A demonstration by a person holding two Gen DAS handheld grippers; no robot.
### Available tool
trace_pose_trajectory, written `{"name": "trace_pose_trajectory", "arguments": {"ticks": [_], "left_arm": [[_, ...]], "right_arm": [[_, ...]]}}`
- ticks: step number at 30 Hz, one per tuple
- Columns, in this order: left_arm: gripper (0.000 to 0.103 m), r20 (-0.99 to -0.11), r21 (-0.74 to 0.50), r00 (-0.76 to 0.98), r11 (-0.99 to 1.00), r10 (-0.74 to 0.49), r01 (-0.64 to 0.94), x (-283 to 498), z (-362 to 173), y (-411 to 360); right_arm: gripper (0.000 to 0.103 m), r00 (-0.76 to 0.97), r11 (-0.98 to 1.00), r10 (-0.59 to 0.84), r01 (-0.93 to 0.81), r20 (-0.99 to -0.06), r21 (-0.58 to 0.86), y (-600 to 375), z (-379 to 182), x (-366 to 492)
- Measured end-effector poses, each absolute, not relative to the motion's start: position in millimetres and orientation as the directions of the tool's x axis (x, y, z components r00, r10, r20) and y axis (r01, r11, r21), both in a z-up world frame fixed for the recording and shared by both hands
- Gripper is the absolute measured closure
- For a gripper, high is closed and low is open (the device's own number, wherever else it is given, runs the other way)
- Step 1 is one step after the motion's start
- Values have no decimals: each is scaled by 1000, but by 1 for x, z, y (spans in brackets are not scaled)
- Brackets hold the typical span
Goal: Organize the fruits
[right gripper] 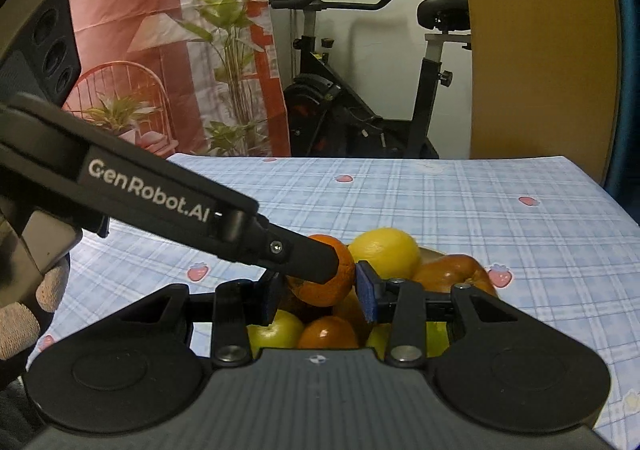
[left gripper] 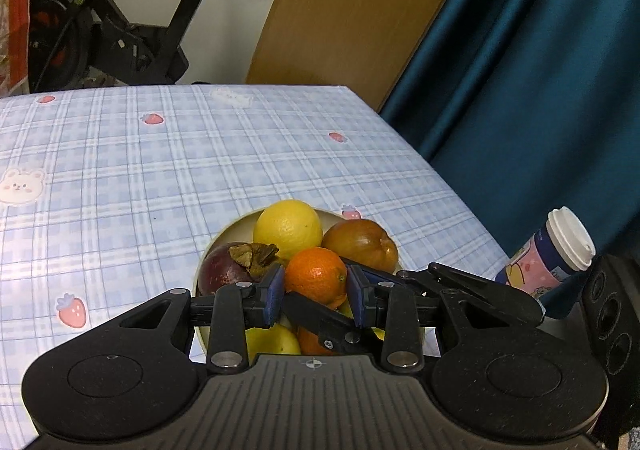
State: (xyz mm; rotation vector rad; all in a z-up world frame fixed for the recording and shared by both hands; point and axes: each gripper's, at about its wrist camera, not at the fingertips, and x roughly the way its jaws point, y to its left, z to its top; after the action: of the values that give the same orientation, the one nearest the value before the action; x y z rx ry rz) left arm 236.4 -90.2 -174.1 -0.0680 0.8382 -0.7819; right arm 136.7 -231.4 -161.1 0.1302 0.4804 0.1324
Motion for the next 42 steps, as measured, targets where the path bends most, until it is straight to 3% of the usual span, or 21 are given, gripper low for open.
{"name": "trace_pose_trajectory", "arguments": {"ticks": [10,15,18,21,23,26,31,37,42], "left_arm": [[66,-667,-340,403,737,-627,585,238,-180,-89],[58,-667,-339,408,742,-623,578,237,-181,-91],[48,-660,-346,415,744,-626,572,237,-178,-86],[46,-651,-354,425,747,-629,563,236,-175,-81],[32,-648,-350,437,753,-624,557,235,-172,-79],[21,-638,-331,460,760,-617,560,230,-166,-75],[17,-631,-284,516,791,-580,542,227,-157,-68],[16,-630,-256,573,837,-524,484,227,-152,-55],[16,-618,-158,659,889,-428,430,213,-136,-44]], "right_arm": [[61,875,982,171,-116,-453,147,-228,-169,134],[60,881,985,158,-106,-447,138,-229,-169,134],[60,879,985,156,-106,-452,134,-229,-168,135],[54,880,987,145,-97,-453,127,-229,-168,134],[46,882,988,139,-90,-450,128,-231,-166,133],[34,887,989,121,-70,-445,130,-234,-164,133],[22,891,990,107,-56,-442,126,-235,-159,131],[17,889,993,96,-54,-448,105,-232,-158,129],[11,893,989,104,-45,-439,142,-238,-149,126]]}}
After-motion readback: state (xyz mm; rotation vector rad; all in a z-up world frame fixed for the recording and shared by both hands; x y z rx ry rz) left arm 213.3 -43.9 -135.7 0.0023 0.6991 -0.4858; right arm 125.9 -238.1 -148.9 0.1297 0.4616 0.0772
